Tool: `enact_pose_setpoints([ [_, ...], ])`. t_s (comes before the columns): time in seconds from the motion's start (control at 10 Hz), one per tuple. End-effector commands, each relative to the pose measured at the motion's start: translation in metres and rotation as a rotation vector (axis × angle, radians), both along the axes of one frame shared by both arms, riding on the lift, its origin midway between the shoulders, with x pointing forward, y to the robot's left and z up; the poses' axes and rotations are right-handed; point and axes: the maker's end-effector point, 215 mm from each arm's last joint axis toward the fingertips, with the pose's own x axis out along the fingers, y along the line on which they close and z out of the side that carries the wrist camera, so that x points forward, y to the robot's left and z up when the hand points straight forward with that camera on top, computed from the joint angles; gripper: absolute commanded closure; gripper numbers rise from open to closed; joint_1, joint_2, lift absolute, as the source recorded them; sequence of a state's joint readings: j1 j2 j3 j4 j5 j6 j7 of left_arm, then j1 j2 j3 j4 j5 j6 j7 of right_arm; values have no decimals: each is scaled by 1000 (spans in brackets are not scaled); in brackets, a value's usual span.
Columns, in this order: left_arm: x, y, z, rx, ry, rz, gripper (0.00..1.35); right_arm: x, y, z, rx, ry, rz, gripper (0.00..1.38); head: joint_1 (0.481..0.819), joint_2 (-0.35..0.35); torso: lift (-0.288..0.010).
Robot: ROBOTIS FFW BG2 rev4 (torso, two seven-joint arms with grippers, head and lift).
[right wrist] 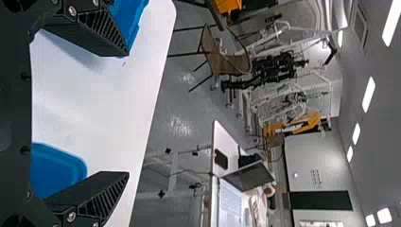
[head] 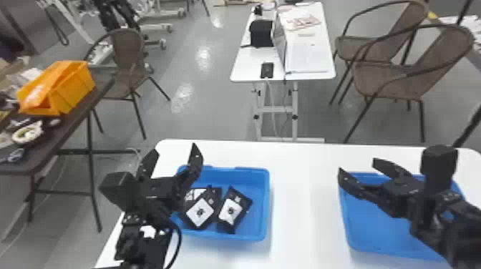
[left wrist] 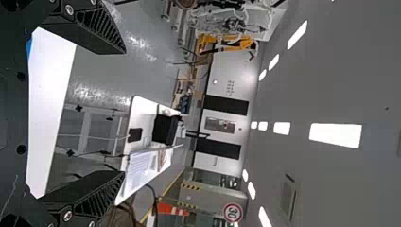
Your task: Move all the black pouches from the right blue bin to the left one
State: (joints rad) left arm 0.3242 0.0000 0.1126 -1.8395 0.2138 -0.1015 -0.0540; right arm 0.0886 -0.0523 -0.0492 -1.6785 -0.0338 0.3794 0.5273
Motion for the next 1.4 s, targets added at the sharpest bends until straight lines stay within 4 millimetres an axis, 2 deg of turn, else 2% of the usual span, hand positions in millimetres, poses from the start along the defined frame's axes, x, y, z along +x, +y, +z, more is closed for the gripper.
enact_pose_setpoints([
  [0.0, -6, 0, 9, -36, -26, 21, 121, -21, -33, -19, -32, 32, -101, 122, 695, 136, 10],
  [0.4, -6, -5, 17, -46, -46, 22, 121, -42, -109, -53, -105, 90, -334, 122, 695, 52, 10],
  [0.7, -7, -3, 19, -46, -50, 30, 121, -47, -154, -66, -167, 110, -467, 122, 695, -17, 10],
  [1.0, -7, -3, 17, -52, -42, 30, 121, -46, -169, -96, -169, 163, -505, 122, 695, -49, 10],
  [1.3, -10, 0, 11, -61, -30, 33, 121, -35, -168, -130, -148, 205, -500, 124, 695, -53, 10],
])
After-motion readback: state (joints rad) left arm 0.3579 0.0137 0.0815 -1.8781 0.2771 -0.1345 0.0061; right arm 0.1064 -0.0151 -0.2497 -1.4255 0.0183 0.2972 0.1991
